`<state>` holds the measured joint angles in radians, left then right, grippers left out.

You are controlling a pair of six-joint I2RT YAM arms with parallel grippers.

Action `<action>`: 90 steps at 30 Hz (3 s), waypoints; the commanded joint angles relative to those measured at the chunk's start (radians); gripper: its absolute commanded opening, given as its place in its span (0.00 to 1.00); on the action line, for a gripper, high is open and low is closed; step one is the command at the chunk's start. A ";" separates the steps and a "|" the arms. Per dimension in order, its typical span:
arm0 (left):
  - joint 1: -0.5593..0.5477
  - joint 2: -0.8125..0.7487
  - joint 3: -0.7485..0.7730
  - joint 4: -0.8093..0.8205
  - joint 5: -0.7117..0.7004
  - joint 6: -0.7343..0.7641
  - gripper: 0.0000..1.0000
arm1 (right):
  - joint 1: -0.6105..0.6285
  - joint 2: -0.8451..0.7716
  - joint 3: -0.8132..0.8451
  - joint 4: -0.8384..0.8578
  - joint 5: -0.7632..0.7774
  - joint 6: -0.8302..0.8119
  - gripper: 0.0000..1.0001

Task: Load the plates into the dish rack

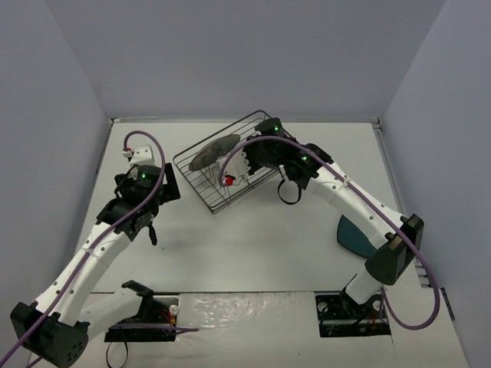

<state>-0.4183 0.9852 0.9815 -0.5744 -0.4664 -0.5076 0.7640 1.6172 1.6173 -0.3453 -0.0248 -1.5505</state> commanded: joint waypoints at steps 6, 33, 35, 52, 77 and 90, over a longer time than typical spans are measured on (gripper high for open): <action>0.009 0.007 0.070 -0.025 -0.088 -0.017 0.97 | 0.041 0.084 0.001 0.291 0.095 -0.375 0.00; 0.014 -0.018 0.071 -0.026 -0.104 -0.006 0.97 | 0.103 0.176 0.065 0.321 0.077 -0.373 0.00; 0.013 -0.019 0.069 -0.021 -0.104 -0.003 0.97 | 0.106 0.188 0.059 0.337 0.077 -0.371 0.00; 0.018 -0.014 0.063 -0.026 -0.103 0.008 0.97 | 0.107 0.226 0.009 0.417 -0.009 -0.253 0.00; 0.019 -0.024 0.063 -0.021 -0.079 0.007 0.97 | 0.101 0.234 0.058 0.382 -0.016 -0.154 0.69; 0.019 -0.007 0.075 0.078 -0.013 0.012 0.97 | 0.078 -0.131 -0.125 0.577 0.028 0.387 1.00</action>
<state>-0.4048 0.9736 1.0059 -0.5981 -0.5075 -0.5083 0.8566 1.6916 1.5745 0.0157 -0.0595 -1.4545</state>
